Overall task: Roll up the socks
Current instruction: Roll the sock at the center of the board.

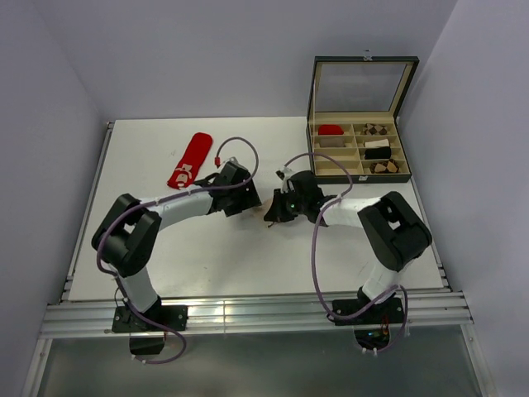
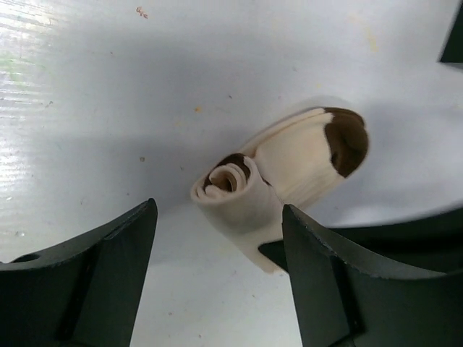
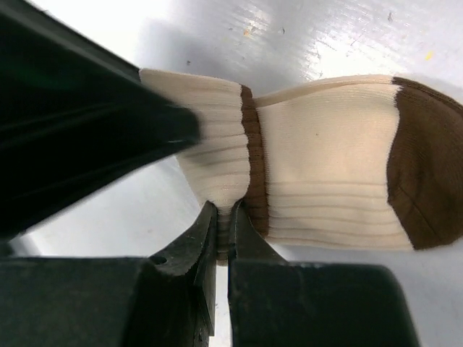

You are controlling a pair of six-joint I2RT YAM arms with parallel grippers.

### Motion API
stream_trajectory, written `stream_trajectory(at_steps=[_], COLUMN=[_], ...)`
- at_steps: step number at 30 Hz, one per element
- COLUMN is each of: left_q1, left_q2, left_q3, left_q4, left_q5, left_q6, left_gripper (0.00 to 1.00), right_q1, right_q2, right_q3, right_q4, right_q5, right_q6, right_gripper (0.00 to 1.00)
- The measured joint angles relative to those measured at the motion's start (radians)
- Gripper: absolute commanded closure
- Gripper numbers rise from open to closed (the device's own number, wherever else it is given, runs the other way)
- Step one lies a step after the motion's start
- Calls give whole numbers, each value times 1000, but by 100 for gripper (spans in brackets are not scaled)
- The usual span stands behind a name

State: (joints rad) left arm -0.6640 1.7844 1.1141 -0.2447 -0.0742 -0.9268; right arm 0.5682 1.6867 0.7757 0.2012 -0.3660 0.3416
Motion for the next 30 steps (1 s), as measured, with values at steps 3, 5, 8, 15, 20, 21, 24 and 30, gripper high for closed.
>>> stream_trajectory(at_steps=[3, 5, 8, 15, 20, 21, 24, 30], left_q1=[0, 0, 0, -1, -2, -2, -3, -3], left_q2=[-55, -76, -82, -77, -42, -31, 5, 39], left_q3=[-31, -44, -57, -80, -80, -80, -72, -57], left_q4=[24, 44, 83, 134, 166, 172, 173, 174], left_q5=[-3, -2, 12, 53, 75, 77, 79, 79], left_q6=[-25, -33, -38, -40, -40, -40, -40, -40], left_gripper=[26, 27, 28, 29, 31, 32, 34, 42], right_q1=[-82, -122, -175, -235, -256, -259, -265, -268], right_q2=[52, 86, 143, 215, 245, 248, 255, 266], right_q3=[3, 4, 5, 16, 30, 31, 31, 39], right_q4=[36, 67, 121, 161, 156, 156, 156, 153], right_q5=[-156, -247, -370, -503, -543, -548, -556, -567], right_q6=[51, 89, 151, 244, 276, 282, 292, 296], right_gripper=[100, 100, 100, 100, 100, 100, 100, 100])
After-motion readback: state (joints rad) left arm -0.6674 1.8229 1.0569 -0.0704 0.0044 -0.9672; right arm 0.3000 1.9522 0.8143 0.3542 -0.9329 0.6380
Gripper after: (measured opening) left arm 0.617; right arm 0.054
